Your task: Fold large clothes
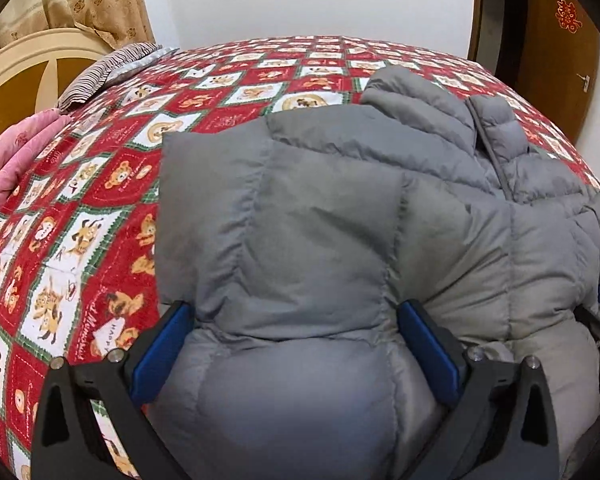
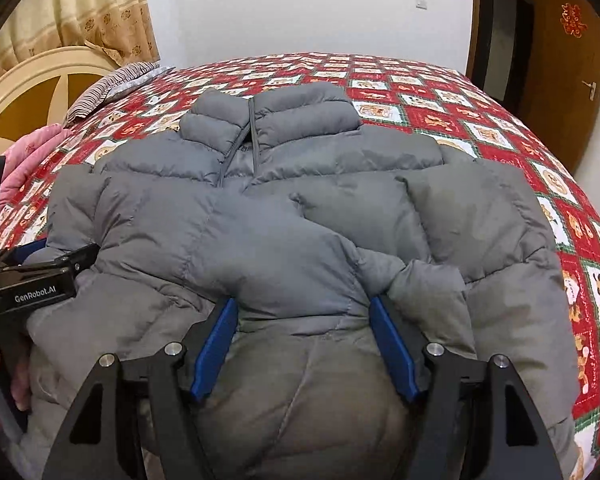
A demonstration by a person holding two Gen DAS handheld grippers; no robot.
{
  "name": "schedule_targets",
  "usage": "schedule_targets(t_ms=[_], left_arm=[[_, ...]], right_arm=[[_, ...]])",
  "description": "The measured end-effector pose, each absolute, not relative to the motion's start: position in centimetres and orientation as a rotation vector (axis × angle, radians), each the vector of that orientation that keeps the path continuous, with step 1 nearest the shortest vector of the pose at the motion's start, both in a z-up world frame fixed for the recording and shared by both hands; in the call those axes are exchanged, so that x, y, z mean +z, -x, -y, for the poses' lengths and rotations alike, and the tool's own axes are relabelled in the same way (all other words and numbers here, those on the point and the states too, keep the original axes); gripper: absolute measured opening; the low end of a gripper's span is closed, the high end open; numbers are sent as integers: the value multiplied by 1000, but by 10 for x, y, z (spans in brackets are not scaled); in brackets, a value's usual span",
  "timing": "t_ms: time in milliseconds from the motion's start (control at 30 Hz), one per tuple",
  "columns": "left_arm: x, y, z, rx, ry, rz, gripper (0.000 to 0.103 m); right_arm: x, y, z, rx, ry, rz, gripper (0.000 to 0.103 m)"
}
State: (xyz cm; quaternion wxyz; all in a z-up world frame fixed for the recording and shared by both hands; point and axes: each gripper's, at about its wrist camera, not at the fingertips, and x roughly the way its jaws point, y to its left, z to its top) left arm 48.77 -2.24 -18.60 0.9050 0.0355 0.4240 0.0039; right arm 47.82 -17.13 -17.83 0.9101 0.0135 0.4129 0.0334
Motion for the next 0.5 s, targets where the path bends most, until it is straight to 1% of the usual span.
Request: schedule_targets(t_ms=[200, 300, 400, 500], left_arm=[[-186, -487, 25, 12, -80, -878, 103], [-176, -481, 24, 15, -84, -890, 103], [-147, -465, 21, 16, -98, -847, 103], [-113, -465, 19, -8, -56, -804, 103]], right_arm=[[-184, -479, 166, 51, 1, -842, 70], [-182, -479, 167, 60, 4, -848, 70], [-168, -473, 168, 105, 45, -868, 70], [-142, -469, 177, 120, 10, -829, 72]])
